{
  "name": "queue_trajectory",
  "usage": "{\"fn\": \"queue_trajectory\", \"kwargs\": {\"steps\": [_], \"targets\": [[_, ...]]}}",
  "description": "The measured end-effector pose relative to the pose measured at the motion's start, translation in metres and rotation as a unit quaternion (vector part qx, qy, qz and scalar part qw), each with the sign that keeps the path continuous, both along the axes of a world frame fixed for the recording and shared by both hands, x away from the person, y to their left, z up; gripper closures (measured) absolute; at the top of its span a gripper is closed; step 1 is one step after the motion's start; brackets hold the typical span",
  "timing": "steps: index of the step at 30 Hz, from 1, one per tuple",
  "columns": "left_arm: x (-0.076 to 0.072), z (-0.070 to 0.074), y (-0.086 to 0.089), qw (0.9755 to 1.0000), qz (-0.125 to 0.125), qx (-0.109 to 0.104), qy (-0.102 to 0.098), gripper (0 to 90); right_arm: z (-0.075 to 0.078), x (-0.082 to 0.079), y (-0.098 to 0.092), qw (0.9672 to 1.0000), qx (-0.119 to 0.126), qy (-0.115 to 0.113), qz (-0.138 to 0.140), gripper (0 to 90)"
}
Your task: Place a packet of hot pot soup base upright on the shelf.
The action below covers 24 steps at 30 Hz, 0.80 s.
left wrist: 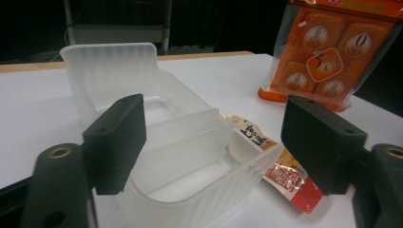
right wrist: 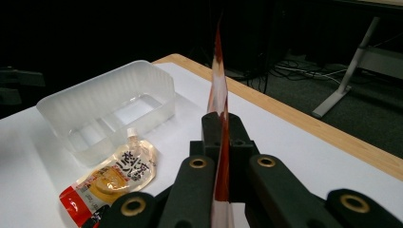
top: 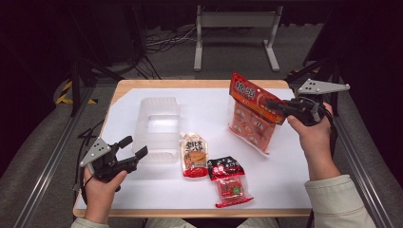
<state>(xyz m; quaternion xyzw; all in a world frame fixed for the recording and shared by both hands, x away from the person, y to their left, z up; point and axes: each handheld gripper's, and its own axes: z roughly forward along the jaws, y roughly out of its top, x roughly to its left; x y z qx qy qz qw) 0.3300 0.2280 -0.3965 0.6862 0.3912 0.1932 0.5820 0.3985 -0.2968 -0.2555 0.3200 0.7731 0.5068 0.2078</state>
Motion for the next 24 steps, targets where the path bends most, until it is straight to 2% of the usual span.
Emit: {"fn": "queue_trajectory", "kwargs": {"steps": [2,3,4,5,7,9,13,16,17,18,21,24], "targets": [[0.001,0.0,-0.002,1.0,0.0,0.005,0.003,18.9,0.002,-0.001,-0.001,1.0,0.001,0.0,0.0,90.0],[0.002,-0.001,-0.004,0.9999,-0.006,-0.002,0.015,18.3,0.003,-0.001,-0.001,1.0,0.001,-0.001,-0.001,90.0],[0.002,-0.001,-0.004,0.9999,-0.006,-0.002,0.015,17.3,0.003,-0.001,-0.001,1.0,0.001,-0.001,-0.001,90.0],[0.003,-0.001,-0.005,0.9995,-0.011,-0.006,0.031,17.3,0.004,-0.002,-0.002,1.0,0.001,-0.003,-0.001,90.0],[0.003,-0.001,-0.005,0.9994,-0.017,-0.007,0.03,19.3,0.007,-0.002,-0.003,1.0,0.002,-0.004,0.0,90.0],[0.004,0.001,-0.008,0.9994,-0.026,0.001,0.024,19.1,0.01,-0.003,-0.003,1.0,0.004,-0.007,0.002,90.0],[0.007,0.006,-0.016,0.9991,-0.037,0.011,0.02,14.9,0.018,-0.006,0.0,0.9998,0.004,-0.012,0.013,90.0],[0.01,0.01,-0.021,0.9986,-0.047,0.008,0.023,13.0,0.025,-0.009,0.003,0.9996,0.004,-0.013,0.023,90.0],[0.01,0.011,-0.023,0.9981,-0.053,0.006,0.031,14.1,0.027,-0.01,0.005,0.9995,0.005,-0.014,0.027,90.0],[0.011,0.011,-0.025,0.9974,-0.068,0.006,0.024,16.2,0.028,-0.011,0.006,0.9994,0.005,-0.014,0.03,90.0],[0.015,0.014,-0.036,0.9952,-0.094,0.016,0.023,12.7,0.035,-0.013,0.012,0.9988,0.007,-0.014,0.045,90.0],[0.019,0.018,-0.045,0.9946,-0.101,0.019,0.017,9.6,0.041,-0.016,0.019,0.9983,0.005,-0.018,0.056,90.0]]}}
